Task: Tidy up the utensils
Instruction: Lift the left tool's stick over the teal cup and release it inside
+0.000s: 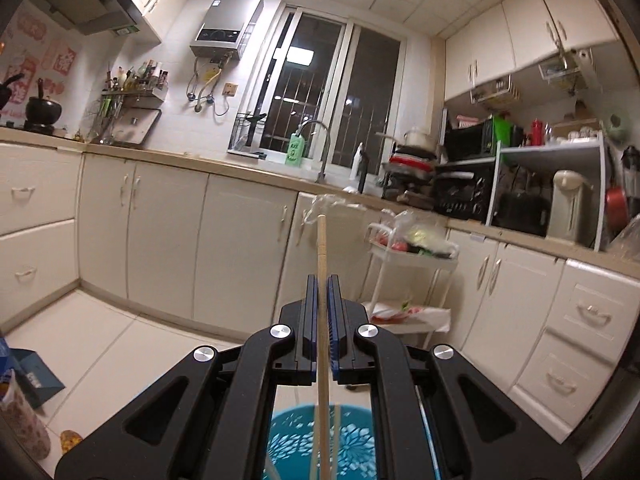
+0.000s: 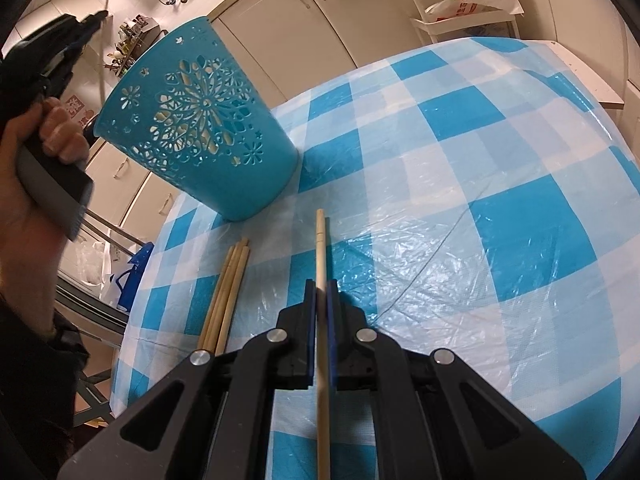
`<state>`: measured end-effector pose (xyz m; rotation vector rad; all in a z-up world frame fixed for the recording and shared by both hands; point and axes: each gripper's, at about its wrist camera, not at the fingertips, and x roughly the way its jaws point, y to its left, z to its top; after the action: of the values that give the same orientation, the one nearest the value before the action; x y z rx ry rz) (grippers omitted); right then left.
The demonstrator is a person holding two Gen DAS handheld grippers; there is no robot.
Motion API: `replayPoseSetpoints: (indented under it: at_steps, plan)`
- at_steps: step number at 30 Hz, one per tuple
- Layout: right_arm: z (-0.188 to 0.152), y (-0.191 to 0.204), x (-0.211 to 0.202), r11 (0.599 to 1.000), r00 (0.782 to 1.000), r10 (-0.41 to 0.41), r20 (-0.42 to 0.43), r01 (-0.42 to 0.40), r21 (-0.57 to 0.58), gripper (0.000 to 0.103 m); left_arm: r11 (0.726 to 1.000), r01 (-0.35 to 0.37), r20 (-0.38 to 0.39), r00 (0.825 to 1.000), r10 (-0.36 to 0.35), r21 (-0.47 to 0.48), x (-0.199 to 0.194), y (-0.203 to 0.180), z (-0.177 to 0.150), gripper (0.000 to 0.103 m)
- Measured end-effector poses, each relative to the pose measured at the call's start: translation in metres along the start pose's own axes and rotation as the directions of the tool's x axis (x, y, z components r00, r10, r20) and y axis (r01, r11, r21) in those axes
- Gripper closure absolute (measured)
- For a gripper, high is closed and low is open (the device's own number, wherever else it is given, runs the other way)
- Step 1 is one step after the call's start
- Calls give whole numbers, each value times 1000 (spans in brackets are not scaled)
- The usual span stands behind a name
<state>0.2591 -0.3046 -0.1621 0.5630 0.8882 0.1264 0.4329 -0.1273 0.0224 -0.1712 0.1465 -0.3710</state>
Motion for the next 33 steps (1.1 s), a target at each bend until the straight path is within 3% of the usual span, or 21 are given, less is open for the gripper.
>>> replayPoseSetpoints:
  at_steps: [14,21,27,33]
  plan:
    - [0,-1,-1,1000,1000,7,-1,-7,6,97,999,-37,-22,999,37,21,-8,0,-30,98]
    - [1,-1,-1,1000,1000,7,-1,-7,7,97,998,-39,-78,996,43,54,-9,1,-48,98]
    - [0,-2,-1,1000,1000,15,-4,-15,8,97,997,-56,-132,989,62,52,-18,11,-57,74]
    - [2,-6,-5,999,999,42,13,-43,31,97,996,-94,-102,990,94,6,-53,30,-47,53]
